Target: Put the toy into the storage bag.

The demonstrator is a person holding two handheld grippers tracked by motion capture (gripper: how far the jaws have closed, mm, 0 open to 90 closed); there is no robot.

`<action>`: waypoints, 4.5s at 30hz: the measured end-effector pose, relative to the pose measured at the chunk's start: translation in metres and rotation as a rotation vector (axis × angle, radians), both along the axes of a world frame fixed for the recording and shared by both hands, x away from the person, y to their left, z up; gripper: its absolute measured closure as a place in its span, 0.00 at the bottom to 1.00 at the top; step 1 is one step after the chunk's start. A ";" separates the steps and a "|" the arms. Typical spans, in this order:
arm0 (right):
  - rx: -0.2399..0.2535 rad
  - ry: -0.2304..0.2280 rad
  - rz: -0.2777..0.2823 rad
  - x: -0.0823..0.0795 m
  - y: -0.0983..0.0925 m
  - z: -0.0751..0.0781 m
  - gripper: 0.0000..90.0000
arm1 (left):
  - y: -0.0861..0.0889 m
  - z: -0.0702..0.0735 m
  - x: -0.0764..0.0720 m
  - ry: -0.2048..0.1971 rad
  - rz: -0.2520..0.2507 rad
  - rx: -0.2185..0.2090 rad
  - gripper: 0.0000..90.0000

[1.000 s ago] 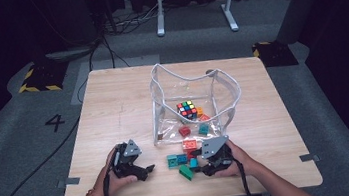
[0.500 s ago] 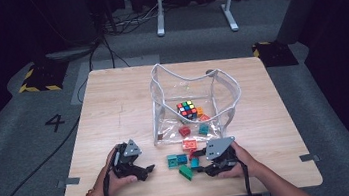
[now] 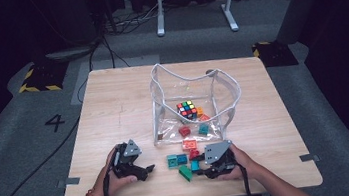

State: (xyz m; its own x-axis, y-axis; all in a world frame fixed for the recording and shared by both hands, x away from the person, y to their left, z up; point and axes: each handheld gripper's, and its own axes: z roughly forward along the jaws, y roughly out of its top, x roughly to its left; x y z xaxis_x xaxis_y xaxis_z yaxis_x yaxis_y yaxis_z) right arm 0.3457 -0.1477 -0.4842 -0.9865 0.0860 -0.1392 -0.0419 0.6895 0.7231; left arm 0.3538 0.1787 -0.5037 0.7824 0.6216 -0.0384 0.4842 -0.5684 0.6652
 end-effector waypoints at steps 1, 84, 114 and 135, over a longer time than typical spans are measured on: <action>0.000 0.000 0.000 0.000 0.000 0.000 0.65 | 0.000 0.000 0.000 0.000 0.000 0.000 0.06; 0.376 -0.184 -0.531 0.134 -0.115 0.213 0.66 | 0.000 0.000 0.000 0.001 0.005 -0.001 0.06; -0.075 -0.086 -0.222 0.154 -0.003 0.170 0.66 | 0.000 0.000 0.000 0.001 0.003 0.002 0.06; -0.398 -0.053 -0.264 0.175 -0.008 0.146 0.66 | 0.000 0.000 0.000 0.001 0.005 -0.002 0.06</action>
State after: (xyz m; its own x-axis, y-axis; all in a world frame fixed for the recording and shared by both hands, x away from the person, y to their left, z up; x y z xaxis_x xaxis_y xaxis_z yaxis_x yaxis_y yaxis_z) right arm 0.5205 -0.1552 -0.3387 -0.9287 0.2625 -0.2621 0.1420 0.9043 0.4025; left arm 0.3536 0.1787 -0.5038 0.7795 0.6251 -0.0406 0.4878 -0.5651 0.6654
